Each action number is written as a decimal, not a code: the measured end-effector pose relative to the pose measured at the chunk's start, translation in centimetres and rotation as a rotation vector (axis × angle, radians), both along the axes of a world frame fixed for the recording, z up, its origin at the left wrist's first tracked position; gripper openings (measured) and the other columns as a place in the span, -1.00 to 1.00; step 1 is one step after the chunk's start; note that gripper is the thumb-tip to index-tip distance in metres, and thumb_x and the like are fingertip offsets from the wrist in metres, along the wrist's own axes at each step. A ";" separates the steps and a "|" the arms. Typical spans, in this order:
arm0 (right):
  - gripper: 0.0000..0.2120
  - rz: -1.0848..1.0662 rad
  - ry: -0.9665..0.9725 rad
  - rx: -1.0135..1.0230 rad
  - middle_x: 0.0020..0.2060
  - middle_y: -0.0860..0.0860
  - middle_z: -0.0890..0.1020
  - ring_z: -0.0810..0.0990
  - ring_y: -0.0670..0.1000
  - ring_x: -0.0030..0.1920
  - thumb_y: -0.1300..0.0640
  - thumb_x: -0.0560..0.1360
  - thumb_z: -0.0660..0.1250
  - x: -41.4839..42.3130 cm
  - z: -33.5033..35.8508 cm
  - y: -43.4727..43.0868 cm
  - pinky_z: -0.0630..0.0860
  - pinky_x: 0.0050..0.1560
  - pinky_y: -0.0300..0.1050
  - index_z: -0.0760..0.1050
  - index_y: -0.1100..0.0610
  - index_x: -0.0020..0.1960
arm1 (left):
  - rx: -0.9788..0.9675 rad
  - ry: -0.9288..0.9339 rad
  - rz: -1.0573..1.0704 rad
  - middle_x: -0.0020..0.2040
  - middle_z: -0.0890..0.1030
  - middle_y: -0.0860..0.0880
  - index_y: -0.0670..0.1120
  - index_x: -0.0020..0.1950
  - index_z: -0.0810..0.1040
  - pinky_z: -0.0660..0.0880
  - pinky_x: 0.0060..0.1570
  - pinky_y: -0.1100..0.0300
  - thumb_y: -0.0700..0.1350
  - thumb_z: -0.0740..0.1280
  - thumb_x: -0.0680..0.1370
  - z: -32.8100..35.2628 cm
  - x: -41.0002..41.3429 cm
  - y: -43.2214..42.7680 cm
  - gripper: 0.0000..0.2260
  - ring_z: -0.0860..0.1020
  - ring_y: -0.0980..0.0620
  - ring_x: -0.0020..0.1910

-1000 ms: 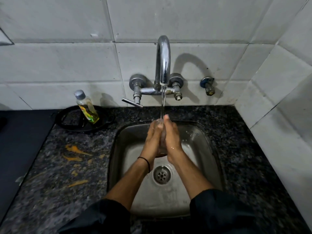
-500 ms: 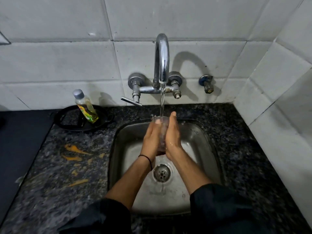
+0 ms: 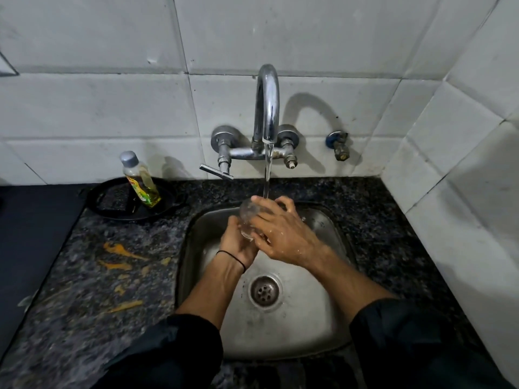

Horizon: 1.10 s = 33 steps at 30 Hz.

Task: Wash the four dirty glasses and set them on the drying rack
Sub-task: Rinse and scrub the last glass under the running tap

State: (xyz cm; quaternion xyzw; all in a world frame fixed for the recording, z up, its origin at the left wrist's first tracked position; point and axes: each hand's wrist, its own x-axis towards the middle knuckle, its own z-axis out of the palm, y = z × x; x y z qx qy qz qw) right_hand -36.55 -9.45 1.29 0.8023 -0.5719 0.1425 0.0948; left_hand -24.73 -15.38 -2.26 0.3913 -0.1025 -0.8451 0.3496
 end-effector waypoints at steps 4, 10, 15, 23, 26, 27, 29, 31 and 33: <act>-0.69 0.071 0.124 0.233 0.20 -0.02 0.62 0.50 0.03 0.24 0.02 0.58 0.27 -0.3 2.0 -0.7 0.33 0.23 0.02 0.48 0.00 0.31 | -0.006 -0.001 0.027 -0.15 0.66 -0.14 -0.20 0.05 0.54 0.61 -0.27 0.20 0.00 0.04 0.67 -0.7 -0.2 1.0 -0.63 0.64 0.00 -0.24; -0.58 0.188 0.255 0.336 0.39 -0.11 0.50 0.42 -0.03 0.40 0.18 0.52 0.36 -0.9 3.6 -1.0 0.26 0.39 0.03 0.48 -0.10 0.34 | 0.144 0.012 -0.177 0.03 0.66 -0.19 -0.20 0.09 0.64 0.54 0.08 0.01 0.11 0.31 0.57 -0.4 0.5 0.4 -0.62 0.62 -0.12 0.04; -0.80 -0.142 -0.247 0.603 0.10 0.04 0.64 0.61 0.08 0.12 0.01 0.57 0.33 0.3 2.7 -1.0 0.53 0.13 0.00 0.57 0.04 0.15 | -0.040 0.064 -0.128 0.07 0.63 -0.21 -0.20 0.12 0.60 0.57 0.05 -0.05 -0.08 0.19 0.63 -0.4 0.5 0.6 -0.73 0.61 -0.15 0.03; -0.71 -0.101 -0.002 0.469 0.21 -0.01 0.59 0.47 0.03 0.32 0.16 0.51 0.37 0.5 1.3 -0.6 0.12 0.47 0.19 0.49 -0.01 0.21 | 0.052 0.048 -0.117 0.24 0.61 -0.23 -0.19 0.28 0.55 0.55 0.10 -0.08 0.05 0.29 0.60 -0.8 0.3 0.8 -0.62 0.59 -0.15 0.20; -0.89 -0.336 -0.711 0.575 -0.01 0.06 0.67 0.62 0.08 0.09 0.11 0.51 0.37 1.4 0.6 -1.3 0.50 0.20 0.05 0.63 0.06 0.02 | -0.018 0.096 -0.098 -0.08 0.69 -0.17 -0.20 0.05 0.60 0.59 -0.04 0.03 -0.08 0.16 0.64 -0.4 0.2 1.5 -0.73 0.68 -0.07 -0.11; -0.89 -0.396 -0.822 0.554 -0.06 0.07 0.68 0.64 0.09 0.02 0.12 0.51 0.36 1.7 0.4 -1.4 0.57 0.10 0.03 0.66 0.05 -0.02 | -0.032 0.091 -0.113 -0.14 0.68 -0.15 -0.18 0.01 0.60 0.56 -0.06 0.05 -0.07 0.14 0.63 -0.3 0.2 1.7 -0.72 0.67 -0.05 -0.15; -0.83 -0.430 -0.685 0.474 -0.08 0.03 0.68 0.64 0.09 -0.01 0.14 0.49 0.30 1.7 -0.3 -1.0 0.57 0.08 0.06 0.64 -0.01 -0.01 | -0.022 -0.003 -0.164 -0.03 0.68 -0.17 -0.15 0.08 0.60 0.52 0.00 0.05 0.07 0.15 0.61 0.0 0.0 1.5 -0.64 0.63 -0.07 -0.01; -0.74 -0.344 -0.473 0.437 0.02 -0.05 0.63 0.54 0.05 0.15 0.15 0.47 0.22 1.4 -1.1 -0.3 0.35 0.34 0.09 0.59 -0.06 0.06 | 0.003 -0.056 -0.188 0.21 0.63 -0.22 -0.14 0.26 0.58 0.53 0.17 -0.06 0.19 0.22 0.59 -0.2 -0.2 0.8 -0.53 0.57 -0.16 0.25; -0.67 -0.301 -0.536 0.406 0.14 -0.12 0.62 0.47 -0.06 0.28 0.22 0.48 0.24 1.1 -1.6 0.0 0.10 0.48 0.03 0.60 -0.08 0.14 | -0.041 -0.064 -0.156 0.22 0.60 -0.23 -0.16 0.28 0.56 0.53 0.15 -0.04 0.15 0.23 0.61 -0.1 -0.2 0.4 -0.56 0.58 -0.15 0.21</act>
